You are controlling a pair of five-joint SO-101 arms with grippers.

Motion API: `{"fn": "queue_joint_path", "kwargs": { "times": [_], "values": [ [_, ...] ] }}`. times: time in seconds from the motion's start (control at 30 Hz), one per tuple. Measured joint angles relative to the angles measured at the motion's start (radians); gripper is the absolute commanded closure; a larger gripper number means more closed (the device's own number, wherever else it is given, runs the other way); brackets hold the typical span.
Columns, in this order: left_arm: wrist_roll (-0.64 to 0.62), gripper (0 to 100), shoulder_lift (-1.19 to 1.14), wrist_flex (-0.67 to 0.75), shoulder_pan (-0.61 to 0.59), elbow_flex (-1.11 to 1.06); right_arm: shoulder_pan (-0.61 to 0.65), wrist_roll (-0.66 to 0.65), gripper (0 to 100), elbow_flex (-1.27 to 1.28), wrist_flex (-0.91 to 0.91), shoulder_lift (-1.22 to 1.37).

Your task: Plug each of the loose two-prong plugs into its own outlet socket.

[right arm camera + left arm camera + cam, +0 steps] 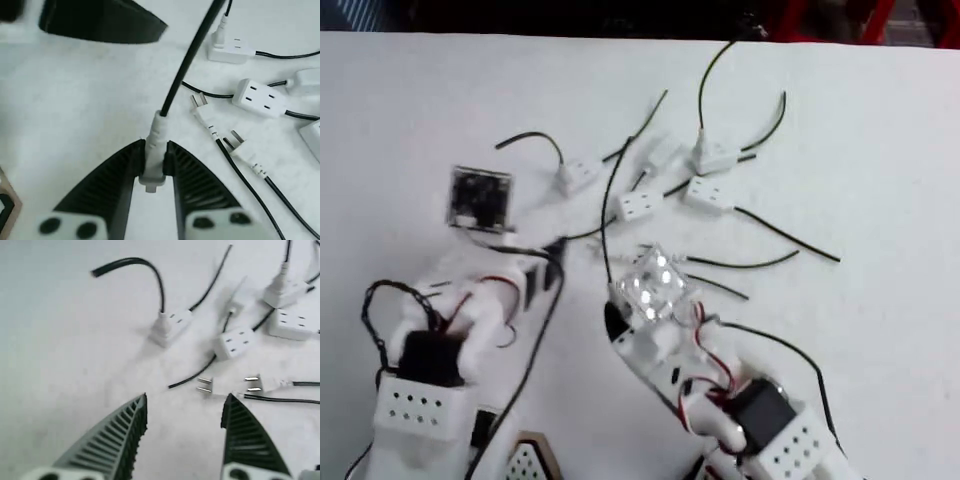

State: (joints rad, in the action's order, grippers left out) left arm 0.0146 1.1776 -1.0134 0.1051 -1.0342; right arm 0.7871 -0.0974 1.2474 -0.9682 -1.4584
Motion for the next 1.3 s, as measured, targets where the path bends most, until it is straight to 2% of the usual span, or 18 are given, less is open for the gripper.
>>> {"fn": "queue_joint_path", "kwargs": {
  "times": [0.13, 0.27, 0.53, 0.7, 0.8, 1.03, 1.17, 1.3],
  "values": [
    [-0.005, 76, 0.0, -0.026, 0.112, 0.003, 0.058, 0.0, 98.1, 0.054, 0.0, -0.124],
    [-0.006, 76, 0.0, -0.083, 0.21, 0.025, 0.06, 0.0, 98.1, 0.098, 0.0, -0.187],
    [-0.005, 76, 0.0, -0.092, 0.279, 0.034, 0.06, 0.0, 98.1, 0.107, 0.0, -0.198],
    [0.057, 76, 0.003, -0.092, 0.322, 0.034, 0.063, 0.0, 98.1, 0.107, 0.0, -0.198],
    [0.063, 76, 0.003, -0.092, 0.298, 0.034, 0.043, 0.0, 98.1, 0.107, -0.002, -0.198],
    [0.123, 73, 0.003, -0.044, 0.063, 0.034, -0.163, 0.0, 98.1, 0.107, 0.023, -0.198],
    [0.16, 69, -0.061, -0.038, 0.034, 0.058, -0.292, 0.058, 98.1, 0.109, 0.074, -0.198],
    [0.166, 69, -0.245, -0.038, 0.034, 0.158, -0.405, 0.124, 98.1, 0.109, 0.118, -0.198]
  ]
}}
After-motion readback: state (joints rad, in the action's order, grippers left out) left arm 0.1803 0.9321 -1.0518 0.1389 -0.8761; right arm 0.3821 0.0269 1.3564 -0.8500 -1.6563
